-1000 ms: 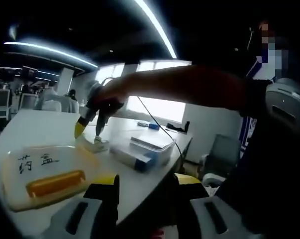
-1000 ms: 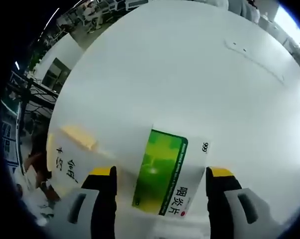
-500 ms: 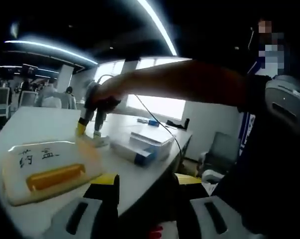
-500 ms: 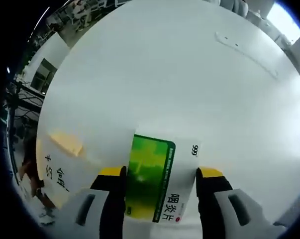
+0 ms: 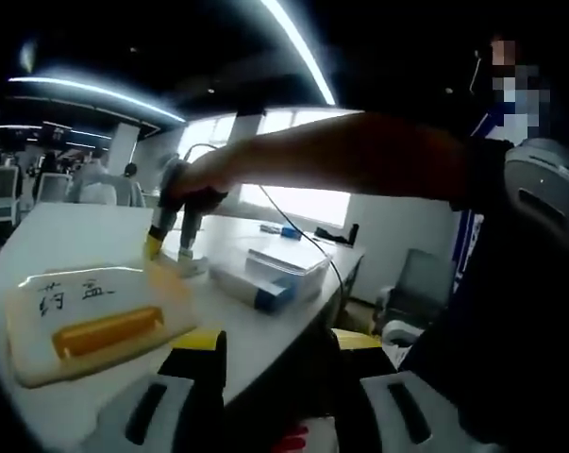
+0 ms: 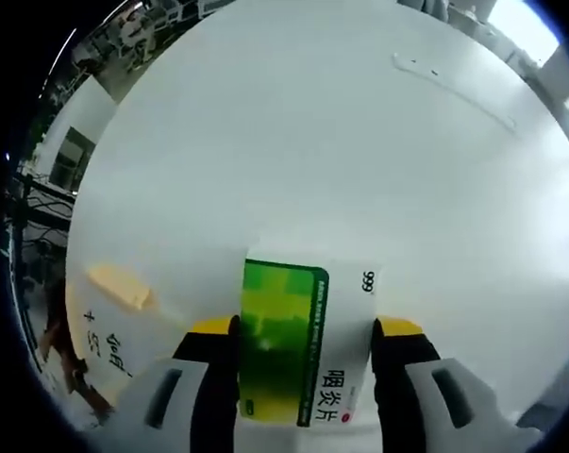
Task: Arrange the small medicine boxes into an aligned row inside the storage area until every box is upright, visible, and separated from the surrounding clutter.
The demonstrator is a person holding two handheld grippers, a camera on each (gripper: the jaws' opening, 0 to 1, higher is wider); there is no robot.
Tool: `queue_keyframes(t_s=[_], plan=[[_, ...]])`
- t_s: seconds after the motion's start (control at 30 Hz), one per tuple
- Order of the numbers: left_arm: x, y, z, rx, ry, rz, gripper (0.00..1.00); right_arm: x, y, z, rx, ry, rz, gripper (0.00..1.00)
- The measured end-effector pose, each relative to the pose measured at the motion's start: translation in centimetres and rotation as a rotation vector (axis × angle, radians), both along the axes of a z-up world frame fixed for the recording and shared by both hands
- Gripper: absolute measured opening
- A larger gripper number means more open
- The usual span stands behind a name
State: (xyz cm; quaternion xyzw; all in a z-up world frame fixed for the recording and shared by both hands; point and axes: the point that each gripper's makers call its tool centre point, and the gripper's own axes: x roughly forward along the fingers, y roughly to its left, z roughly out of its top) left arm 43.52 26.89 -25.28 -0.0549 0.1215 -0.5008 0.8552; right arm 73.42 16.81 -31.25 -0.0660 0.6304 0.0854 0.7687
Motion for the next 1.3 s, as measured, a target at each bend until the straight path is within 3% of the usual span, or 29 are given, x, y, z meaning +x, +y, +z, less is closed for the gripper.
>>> queue_keyframes(t_s=[0.23, 0.37, 0.5, 1.0, 1.3], plan=[[-0.3, -0.3, 0.0, 0.009, 0.0, -0.007, 0.42, 0.4, -0.1, 0.2, 0.01, -0.028, -0.028, 0.53], [-0.3, -0.5, -0.2, 0.021, 0.002, -0.015, 0.42, -0.9, -0.1, 0.5, 0.02, -0.039, -0.027, 0.53], [-0.7, -1.1, -0.2, 0.018, 0.003, -0.022, 0.42, -0.4, -0.2, 1.4, 0.039, -0.066, -0.033, 0.53], [-1.2, -2.8, 0.1, 0.02, 0.002, -0.056, 0.42, -2.5, -0.6, 3.6, 0.07, -0.163, -0.013, 0.53], [-1.5, -3.7, 0.6, 0.02, -0.004, -0.076, 0.42, -2.6, 0.0, 8.6, 0.141, -0.271, 0.004, 0.53]])
